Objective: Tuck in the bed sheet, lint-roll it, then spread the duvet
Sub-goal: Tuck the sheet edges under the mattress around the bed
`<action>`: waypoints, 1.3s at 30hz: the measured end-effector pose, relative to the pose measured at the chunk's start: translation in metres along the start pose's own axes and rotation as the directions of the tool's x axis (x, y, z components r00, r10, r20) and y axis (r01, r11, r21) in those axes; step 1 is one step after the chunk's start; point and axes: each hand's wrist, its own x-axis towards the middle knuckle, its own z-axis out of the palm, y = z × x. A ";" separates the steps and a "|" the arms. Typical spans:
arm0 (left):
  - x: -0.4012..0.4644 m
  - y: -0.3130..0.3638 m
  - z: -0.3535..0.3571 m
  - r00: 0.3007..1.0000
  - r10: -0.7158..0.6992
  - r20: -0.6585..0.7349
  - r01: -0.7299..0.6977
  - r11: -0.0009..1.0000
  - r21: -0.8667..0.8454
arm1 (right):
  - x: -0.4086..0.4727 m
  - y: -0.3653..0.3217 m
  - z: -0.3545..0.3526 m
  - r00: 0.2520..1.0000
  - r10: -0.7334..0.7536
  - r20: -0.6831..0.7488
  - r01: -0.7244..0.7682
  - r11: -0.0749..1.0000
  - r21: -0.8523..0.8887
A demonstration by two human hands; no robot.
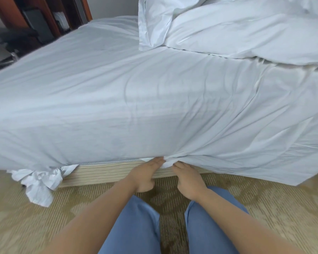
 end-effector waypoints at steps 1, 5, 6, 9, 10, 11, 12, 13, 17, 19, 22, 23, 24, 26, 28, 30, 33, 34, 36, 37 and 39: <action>-0.003 -0.002 0.002 1.000 0.008 -0.030 -0.008 1.000 0.008 | -0.001 0.007 0.000 0.993 -0.119 -0.013 0.116 0.981 -0.153; -0.011 -0.010 0.003 0.989 -0.008 -0.145 0.019 0.997 0.074 | 0.007 0.012 -0.011 0.966 -0.214 0.147 0.252 0.907 -0.337; -0.012 -0.012 0.001 0.985 -0.010 -0.173 0.030 0.993 0.113 | 0.010 0.008 -0.013 0.965 -0.202 0.168 0.251 0.899 -0.359; -0.008 -0.014 0.001 0.974 0.068 -0.217 -0.019 0.975 0.221 | 0.016 0.001 -0.005 0.977 -0.179 0.114 0.210 0.900 -0.381; -0.006 -0.016 0.004 0.979 0.067 -0.194 -0.014 0.965 0.260 | 0.016 -0.002 -0.004 0.983 -0.155 0.097 0.180 0.904 -0.388; -0.004 -0.016 0.007 0.979 0.065 -0.192 -0.007 0.957 0.291 | 0.017 -0.004 -0.003 0.989 -0.125 0.083 0.147 0.913 -0.381; -0.002 -0.016 0.009 0.982 0.064 -0.175 -0.005 0.948 0.319 | 0.018 -0.005 -0.002 0.992 -0.114 0.061 0.129 0.922 -0.366; -0.002 -0.014 0.013 0.987 0.057 -0.151 -0.007 0.950 0.312 | 0.020 -0.008 -0.002 0.993 -0.081 0.085 0.106 0.934 -0.340; 0.000 -0.005 0.020 0.995 -0.047 -0.087 0.072 0.949 0.308 | 0.036 -0.010 0.004 0.990 0.076 0.118 -0.027 0.928 -0.370; 0.005 -0.002 0.019 0.992 -0.058 -0.110 0.089 0.950 0.301 | 0.047 -0.011 0.003 0.989 0.113 0.093 -0.068 0.917 -0.393; 0.005 0.001 0.017 0.994 -0.054 -0.097 0.082 0.945 0.316 | 0.053 -0.013 0.002 0.986 0.150 0.071 -0.106 0.899 -0.426; 0.003 0.001 0.017 0.993 -0.056 -0.103 0.087 0.942 0.325 | 0.054 -0.012 0.003 0.985 0.162 0.068 -0.118 0.897 -0.426; 0.001 0.001 0.017 0.993 -0.065 -0.101 0.095 0.937 0.336 | 0.054 -0.012 0.003 0.983 0.168 0.071 -0.123 0.898 -0.422; -0.003 0.001 0.016 0.993 -0.090 -0.076 0.112 0.927 0.359 | 0.054 -0.009 0.003 0.983 0.170 0.066 -0.129 0.905 -0.405; -0.008 0.001 0.014 0.991 -0.131 -0.035 0.134 0.909 0.395 | 0.050 -0.008 0.004 0.985 0.150 0.082 -0.108 0.918 -0.382; -0.009 0.003 0.012 0.988 -0.152 -0.028 0.151 0.903 0.403 | 0.045 -0.007 0.004 0.988 0.113 0.110 -0.066 0.930 -0.363; -0.002 0.006 0.010 0.985 -0.171 -0.024 0.168 0.912 0.376 | 0.032 -0.009 0.001 0.992 -0.015 0.122 0.066 0.900 -0.431; 0.001 0.006 0.008 0.983 -0.180 -0.024 0.176 0.914 0.365 | 0.026 -0.009 0.001 0.988 -0.080 0.135 0.131 0.897 -0.422; 0.005 0.006 0.004 0.981 -0.194 -0.017 0.187 0.913 0.362 | 0.016 -0.009 0.000 0.964 -0.186 0.190 0.255 0.850 -0.461; 0.006 0.006 0.002 0.980 -0.198 -0.007 0.187 0.912 0.366 | 0.013 -0.009 0.000 0.955 -0.214 0.207 0.289 0.835 -0.468; 0.007 0.005 -0.003 0.979 -0.206 0.013 0.188 0.916 0.355 | 0.010 -0.012 -0.002 0.954 -0.238 0.184 0.297 0.840 -0.453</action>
